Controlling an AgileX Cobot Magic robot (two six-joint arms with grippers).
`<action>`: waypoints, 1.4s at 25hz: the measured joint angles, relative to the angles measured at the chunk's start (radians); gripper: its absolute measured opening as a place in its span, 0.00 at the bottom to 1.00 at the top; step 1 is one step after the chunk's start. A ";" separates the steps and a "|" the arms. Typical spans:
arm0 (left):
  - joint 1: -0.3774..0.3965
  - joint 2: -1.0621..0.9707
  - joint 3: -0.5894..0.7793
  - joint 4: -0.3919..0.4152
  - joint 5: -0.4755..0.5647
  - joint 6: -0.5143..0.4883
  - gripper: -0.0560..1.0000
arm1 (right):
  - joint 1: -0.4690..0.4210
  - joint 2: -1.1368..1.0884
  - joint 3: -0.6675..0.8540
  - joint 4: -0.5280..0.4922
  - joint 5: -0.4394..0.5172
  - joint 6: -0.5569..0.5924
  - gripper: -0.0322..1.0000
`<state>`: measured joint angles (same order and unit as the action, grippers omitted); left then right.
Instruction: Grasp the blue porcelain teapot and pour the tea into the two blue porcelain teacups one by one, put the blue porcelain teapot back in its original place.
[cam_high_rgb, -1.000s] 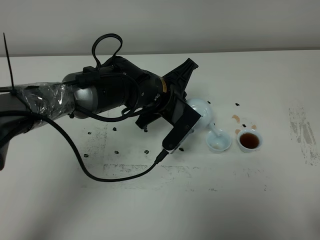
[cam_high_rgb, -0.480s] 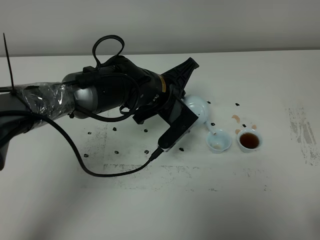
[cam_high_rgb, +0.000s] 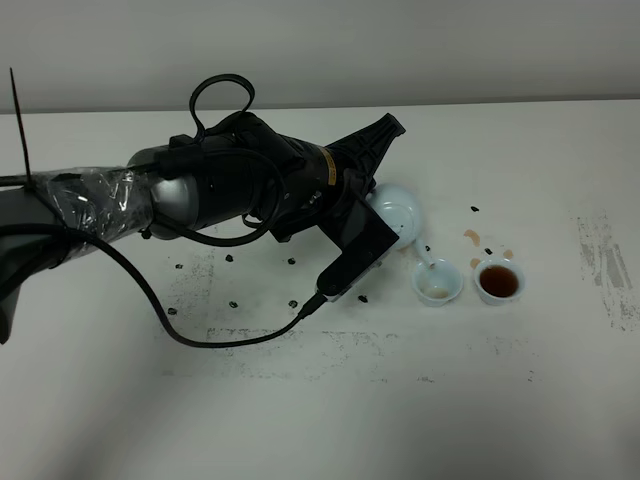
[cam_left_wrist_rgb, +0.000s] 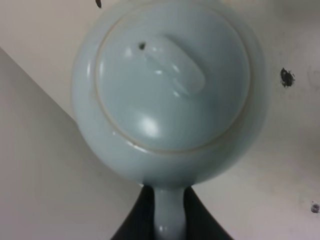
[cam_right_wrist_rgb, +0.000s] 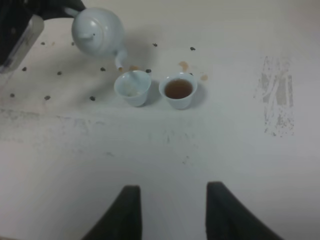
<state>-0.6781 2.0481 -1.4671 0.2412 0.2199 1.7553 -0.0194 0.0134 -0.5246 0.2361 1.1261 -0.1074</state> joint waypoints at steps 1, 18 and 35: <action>-0.002 0.000 0.000 0.000 -0.006 0.000 0.09 | 0.000 0.000 0.000 0.000 0.000 0.000 0.32; -0.010 0.000 0.000 0.033 -0.034 0.000 0.09 | 0.000 0.000 0.000 0.000 0.000 0.000 0.32; -0.010 0.000 0.000 0.102 -0.038 -0.001 0.09 | 0.000 0.000 0.000 0.000 0.000 0.000 0.32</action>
<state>-0.6879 2.0481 -1.4671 0.3432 0.1822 1.7541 -0.0194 0.0134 -0.5246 0.2361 1.1261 -0.1074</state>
